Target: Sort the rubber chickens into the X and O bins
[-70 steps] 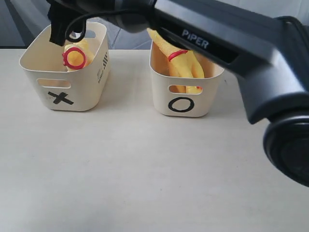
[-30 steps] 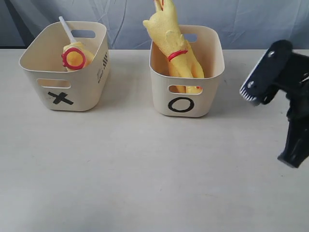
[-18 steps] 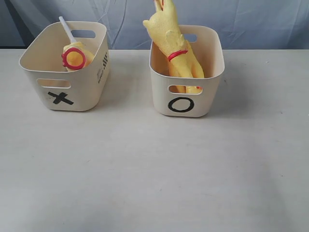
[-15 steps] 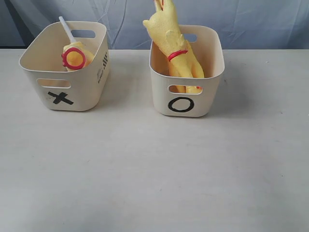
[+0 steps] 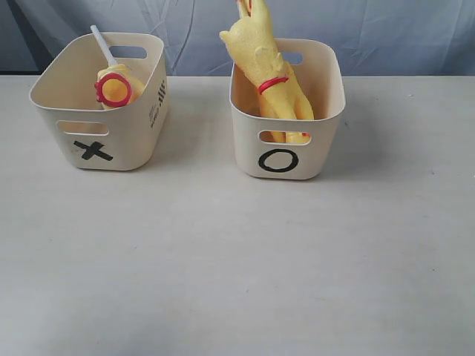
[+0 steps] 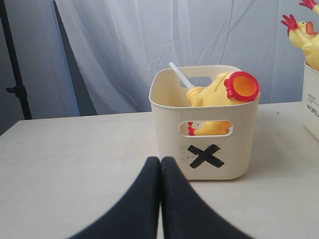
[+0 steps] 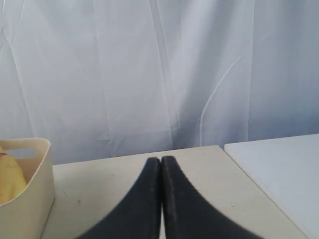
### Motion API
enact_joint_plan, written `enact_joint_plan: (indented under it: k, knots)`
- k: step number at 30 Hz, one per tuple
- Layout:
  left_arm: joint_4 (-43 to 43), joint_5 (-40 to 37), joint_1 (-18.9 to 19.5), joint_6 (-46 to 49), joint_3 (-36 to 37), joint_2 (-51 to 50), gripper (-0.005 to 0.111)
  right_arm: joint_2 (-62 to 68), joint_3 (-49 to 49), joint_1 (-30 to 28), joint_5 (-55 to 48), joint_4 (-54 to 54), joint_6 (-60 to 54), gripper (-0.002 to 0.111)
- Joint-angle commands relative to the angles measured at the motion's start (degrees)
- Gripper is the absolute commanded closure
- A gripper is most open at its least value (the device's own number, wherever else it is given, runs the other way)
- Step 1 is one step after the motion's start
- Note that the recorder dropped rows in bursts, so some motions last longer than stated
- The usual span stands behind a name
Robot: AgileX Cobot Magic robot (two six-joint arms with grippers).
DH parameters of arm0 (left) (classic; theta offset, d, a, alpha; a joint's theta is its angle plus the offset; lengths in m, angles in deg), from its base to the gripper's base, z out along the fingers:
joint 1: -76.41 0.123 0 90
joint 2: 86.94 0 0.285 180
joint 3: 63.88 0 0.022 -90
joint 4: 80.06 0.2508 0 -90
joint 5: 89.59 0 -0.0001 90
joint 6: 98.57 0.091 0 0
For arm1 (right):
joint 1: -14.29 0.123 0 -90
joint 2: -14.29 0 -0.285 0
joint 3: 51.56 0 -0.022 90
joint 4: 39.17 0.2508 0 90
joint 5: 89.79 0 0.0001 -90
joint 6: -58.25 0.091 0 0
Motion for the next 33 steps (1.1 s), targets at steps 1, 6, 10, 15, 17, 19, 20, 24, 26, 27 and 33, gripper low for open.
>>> enact_joint_plan:
  k: [1, 6, 10, 15, 17, 19, 20, 24, 26, 27, 33]
  knots:
    - [-0.39, 0.45, 0.00, 0.01, -0.17, 0.30, 0.107, -4.72, 8.55, -0.30, 10.29, 0.48, 3.36, 0.109]
    - [-0.39, 0.45, 0.00, 0.01, -0.17, 0.30, 0.107, -4.72, 17.07, -0.30, 13.91, 2.74, 3.84, 0.109]
    - [-0.39, 0.45, 0.00, 0.01, -0.17, 0.30, 0.107, -4.72, 22.64, -0.30, 17.46, 3.23, 3.84, 0.109]
    - [-0.39, 0.45, 0.00, 0.01, -0.17, 0.30, 0.107, -4.72, 26.47, -0.30, 17.58, 3.40, 4.00, 0.109]
    - [-0.39, 0.45, 0.00, 0.01, -0.17, 0.30, 0.107, -4.72, 27.44, -0.30, 18.64, 4.17, 3.84, 0.109]
    - [-0.39, 0.45, 0.00, 0.01, -0.17, 0.30, 0.107, -4.72, 27.77, -0.30, 18.93, 4.17, 3.84, 0.109]
    - [-0.39, 0.45, 0.00, 0.01, -0.17, 0.30, 0.107, -4.72, 27.77, -0.30, 19.45, 4.17, 3.84, 0.109]
    - [-0.39, 0.45, 0.00, 0.01, -0.17, 0.30, 0.107, -4.72, 27.77, -0.30, 18.20, 12.56, -3.90, 0.109]
    - [-0.39, 0.45, 0.00, 0.01, -0.17, 0.30, 0.107, -4.72, 27.77, -0.30, 15.20, 18.97, -11.98, 0.109]
    - [-0.39, 0.45, 0.00, 0.01, -0.17, 0.30, 0.107, -4.72, 27.77, -0.30, 14.10, 19.82, -13.95, 0.109]
    - [-0.39, 0.45, 0.00, 0.01, -0.17, 0.30, 0.107, -4.72, 27.77, -0.30, 13.89, 20.13, -15.75, 0.109]
